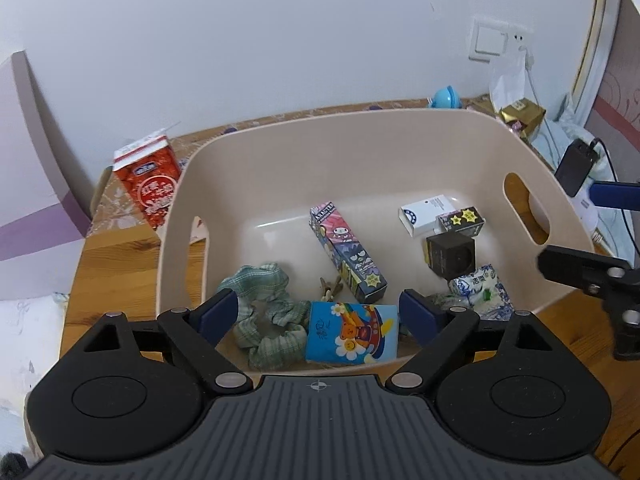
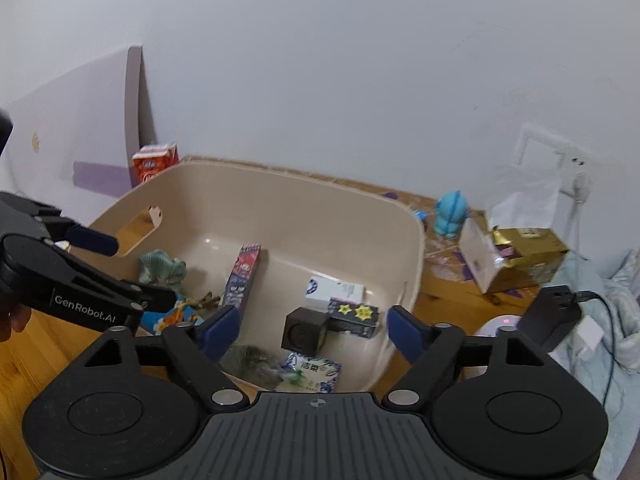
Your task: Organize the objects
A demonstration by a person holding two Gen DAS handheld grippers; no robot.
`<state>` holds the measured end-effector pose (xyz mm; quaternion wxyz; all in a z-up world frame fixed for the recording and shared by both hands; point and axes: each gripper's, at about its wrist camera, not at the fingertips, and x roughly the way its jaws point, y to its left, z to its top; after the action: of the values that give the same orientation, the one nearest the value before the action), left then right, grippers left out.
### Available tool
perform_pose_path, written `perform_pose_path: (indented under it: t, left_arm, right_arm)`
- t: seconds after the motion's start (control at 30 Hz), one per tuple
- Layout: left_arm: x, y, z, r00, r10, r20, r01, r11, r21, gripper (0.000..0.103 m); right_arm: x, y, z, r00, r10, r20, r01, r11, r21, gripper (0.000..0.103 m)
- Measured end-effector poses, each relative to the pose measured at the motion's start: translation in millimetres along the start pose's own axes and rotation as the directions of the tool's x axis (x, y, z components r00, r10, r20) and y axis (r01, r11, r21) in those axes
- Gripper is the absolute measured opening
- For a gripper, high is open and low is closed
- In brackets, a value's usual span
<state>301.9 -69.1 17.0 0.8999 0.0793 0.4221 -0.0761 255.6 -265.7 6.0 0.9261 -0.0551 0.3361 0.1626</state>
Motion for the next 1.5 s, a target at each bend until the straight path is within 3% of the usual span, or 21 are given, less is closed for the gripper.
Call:
perform_pose_path:
  t: [0.17,0.8,1.2,1.5]
  left_arm:
    - [-22.0,-0.7,-6.5,0.999,0.005,0.039,-0.004,1.0,-0.026,0.089]
    - [-123.5,-9.7,-79.7,0.973,0.071,0.221,-0.059,0.997,-0.059,0.092]
    - [-171.0,-30.2,-130.1,0.963,0.048,0.265,-0.033,0.998,-0.057,0.092]
    - [-191.0,-43.6,-159.9,0.958,0.056,0.28,-0.033,0.996,-0.085,0.093]
  right_arm:
    - [-23.0,0.6,-3.3,0.999,-0.011,0.035,0.01,1.0,0.027,0.1]
    - [-111.4,24.1,-49.4,0.989,-0.045,0.14,0.037,0.998,0.056,0.103]
    - [-148.9,32.0,-92.8,0.993,-0.025,0.113,0.009,0.99,0.143,0.103]
    - [-169.0,40.9,-122.7,0.996,-0.014,0.084,0.004,0.992,0.124,0.103]
